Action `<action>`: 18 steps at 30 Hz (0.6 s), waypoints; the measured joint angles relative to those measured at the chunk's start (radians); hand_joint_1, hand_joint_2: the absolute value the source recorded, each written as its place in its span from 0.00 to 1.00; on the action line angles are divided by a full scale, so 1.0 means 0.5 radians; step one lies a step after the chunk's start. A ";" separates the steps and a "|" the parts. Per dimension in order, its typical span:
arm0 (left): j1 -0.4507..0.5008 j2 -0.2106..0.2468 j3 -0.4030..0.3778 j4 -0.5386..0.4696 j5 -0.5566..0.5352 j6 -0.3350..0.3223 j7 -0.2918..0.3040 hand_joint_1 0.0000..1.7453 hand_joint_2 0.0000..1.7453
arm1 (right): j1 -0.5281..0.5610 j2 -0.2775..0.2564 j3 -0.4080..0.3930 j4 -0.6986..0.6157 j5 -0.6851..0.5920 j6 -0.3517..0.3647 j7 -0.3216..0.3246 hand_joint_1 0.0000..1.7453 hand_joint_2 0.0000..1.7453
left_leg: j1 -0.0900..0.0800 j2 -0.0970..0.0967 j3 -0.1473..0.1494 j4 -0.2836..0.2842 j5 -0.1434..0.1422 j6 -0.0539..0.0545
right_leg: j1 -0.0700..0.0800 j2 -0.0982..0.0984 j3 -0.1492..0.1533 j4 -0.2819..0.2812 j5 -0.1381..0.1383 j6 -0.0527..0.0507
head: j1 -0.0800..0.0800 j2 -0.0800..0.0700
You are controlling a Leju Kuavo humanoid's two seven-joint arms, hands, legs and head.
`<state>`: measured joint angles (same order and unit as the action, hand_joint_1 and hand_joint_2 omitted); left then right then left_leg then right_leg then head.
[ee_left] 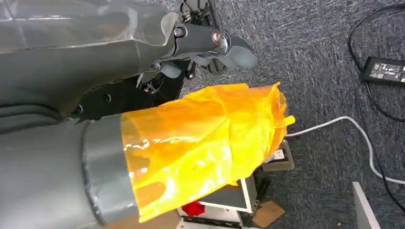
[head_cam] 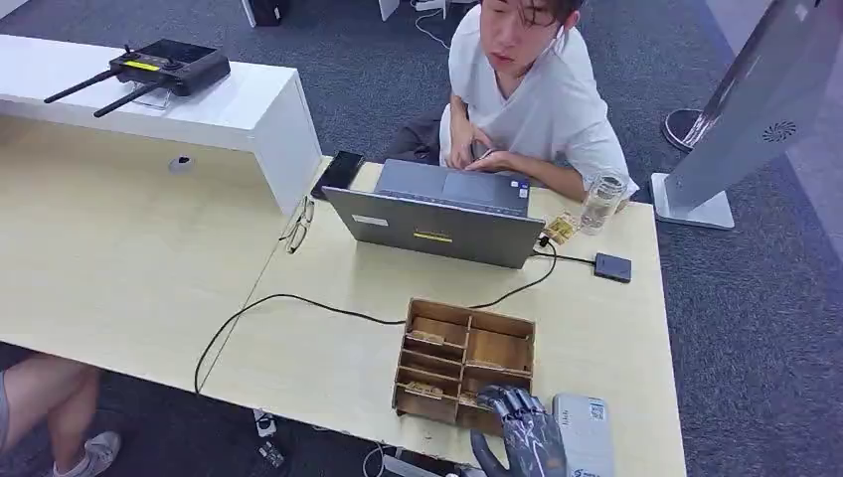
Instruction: Pass the card to the sensor for recognition and then transmit it.
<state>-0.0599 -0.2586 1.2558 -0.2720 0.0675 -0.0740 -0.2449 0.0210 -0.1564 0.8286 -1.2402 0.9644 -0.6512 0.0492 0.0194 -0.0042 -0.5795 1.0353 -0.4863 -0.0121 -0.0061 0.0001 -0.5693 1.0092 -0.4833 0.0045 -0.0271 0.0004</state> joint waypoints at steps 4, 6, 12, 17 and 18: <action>0.000 0.000 0.000 0.000 -0.002 0.000 0.002 0.00 0.00 | -0.011 0.017 -0.002 0.029 0.002 0.014 -0.005 0.40 1.00 | 0.000 0.000 0.000 0.000 0.000 0.000 | 0.000 0.000 0.000 0.000 0.000 0.000 | 0.001 0.000; 0.000 0.000 0.000 0.000 -0.002 0.000 0.002 0.00 0.00 | -0.014 0.023 -0.003 0.040 0.002 0.025 -0.008 0.42 1.00 | 0.000 0.000 0.000 0.000 0.000 0.000 | 0.000 0.000 0.000 0.000 0.000 0.000 | 0.001 0.000; 0.000 0.000 0.000 0.000 -0.002 -0.001 0.003 0.00 0.00 | -0.024 0.037 -0.007 0.075 0.002 0.046 -0.011 0.43 1.00 | 0.000 0.000 0.000 0.000 0.000 0.000 | 0.000 0.000 0.000 0.000 0.000 0.000 | 0.001 0.000; 0.000 0.000 0.000 0.000 -0.002 -0.001 0.003 0.00 0.00 | -0.030 0.048 -0.010 0.095 0.002 0.061 -0.014 0.91 1.00 | 0.000 0.000 0.000 0.000 0.000 0.000 | 0.000 0.000 0.000 0.000 0.000 0.000 | 0.001 0.000; 0.000 0.000 0.000 0.000 -0.002 -0.001 0.003 0.00 0.00 | -0.031 0.050 -0.011 0.096 0.002 0.062 -0.014 0.91 1.00 | 0.000 0.000 0.000 0.000 0.000 0.000 | 0.000 0.000 0.000 0.000 0.000 0.000 | 0.000 0.000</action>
<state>-0.0599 -0.2586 1.2558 -0.2720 0.0667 -0.0744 -0.2434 0.0053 -0.1316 0.8228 -1.1921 0.9651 -0.6203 0.0420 0.0194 -0.0042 -0.5795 1.0353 -0.4863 -0.0121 -0.0061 0.0001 -0.5693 1.0092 -0.4833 0.0045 -0.0271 0.0004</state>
